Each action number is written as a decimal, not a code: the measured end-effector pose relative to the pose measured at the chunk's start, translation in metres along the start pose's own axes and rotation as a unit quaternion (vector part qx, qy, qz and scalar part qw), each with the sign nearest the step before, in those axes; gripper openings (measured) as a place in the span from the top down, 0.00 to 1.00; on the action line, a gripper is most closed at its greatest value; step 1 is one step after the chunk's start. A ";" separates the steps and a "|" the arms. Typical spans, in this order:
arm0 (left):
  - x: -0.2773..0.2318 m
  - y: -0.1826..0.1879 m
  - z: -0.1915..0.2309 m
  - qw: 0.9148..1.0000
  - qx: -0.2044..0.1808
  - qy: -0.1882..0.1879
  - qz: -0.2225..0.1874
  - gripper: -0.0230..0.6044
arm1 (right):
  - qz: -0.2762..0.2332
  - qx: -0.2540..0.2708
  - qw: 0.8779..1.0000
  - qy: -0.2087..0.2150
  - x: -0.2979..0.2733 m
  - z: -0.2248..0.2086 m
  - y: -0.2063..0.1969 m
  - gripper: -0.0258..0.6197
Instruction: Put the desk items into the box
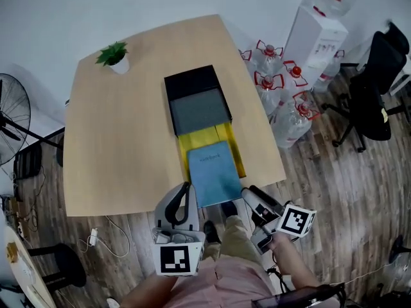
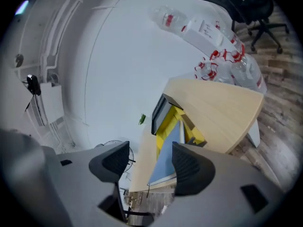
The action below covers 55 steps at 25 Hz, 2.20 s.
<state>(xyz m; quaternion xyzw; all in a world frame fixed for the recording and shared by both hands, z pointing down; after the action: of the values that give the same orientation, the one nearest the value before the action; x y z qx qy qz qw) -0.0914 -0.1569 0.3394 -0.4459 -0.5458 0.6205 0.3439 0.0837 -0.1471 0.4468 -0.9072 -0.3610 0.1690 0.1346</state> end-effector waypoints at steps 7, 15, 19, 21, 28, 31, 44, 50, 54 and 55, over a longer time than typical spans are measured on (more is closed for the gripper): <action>0.014 0.029 -0.018 0.999 -0.005 -0.022 -0.036 0.94 | 0.010 0.140 0.990 -0.001 0.005 0.064 0.004 0.71; 0.022 0.003 -0.035 0.998 -0.004 -0.058 -0.010 0.94 | 0.066 0.219 0.973 -0.036 0.006 0.061 -0.036 0.96; 0.019 -0.032 -0.048 0.997 0.014 -0.076 0.023 0.94 | 0.107 0.235 0.965 -0.050 0.003 0.041 -0.060 0.96; 0.020 -0.049 -0.055 0.996 0.014 -0.084 0.036 0.94 | 0.121 0.235 0.963 -0.052 0.003 0.032 -0.069 0.96; 0.025 -0.099 -0.070 0.990 0.017 -0.109 0.091 0.94 | 0.133 0.239 0.959 -0.075 -0.007 0.015 -0.076 0.96; 0.022 -0.108 -0.072 0.988 0.030 -0.114 0.103 0.94 | 0.146 0.253 0.953 -0.079 -0.015 0.010 -0.077 0.96; 0.004 -0.132 -0.069 0.982 0.045 -0.124 0.138 0.94 | 0.179 0.241 0.950 -0.085 -0.032 -0.005 -0.079 0.96; -0.006 -0.143 -0.069 0.982 0.043 -0.120 0.142 0.94 | 0.181 0.248 0.948 -0.086 -0.040 -0.008 -0.071 0.96; -0.016 -0.146 -0.063 0.983 0.046 -0.110 0.143 0.94 | 0.180 0.246 0.948 -0.086 -0.046 -0.010 -0.067 0.96; -0.018 -0.146 -0.062 0.983 0.045 -0.108 0.143 0.94 | 0.180 0.246 0.949 -0.086 -0.048 -0.010 -0.066 0.96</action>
<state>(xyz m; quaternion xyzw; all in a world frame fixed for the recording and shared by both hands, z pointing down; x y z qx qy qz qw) -0.0360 -0.1263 0.4856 -0.4333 -0.4822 0.7317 0.2105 0.0149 -0.1360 0.4898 -0.8777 -0.1493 0.3512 0.2899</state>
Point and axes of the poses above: the fingertips, and each gripper's own axes: x backward along the fingers, z to its left, y out of its top, the point moved 3 cm from there along x, backward along the fingers
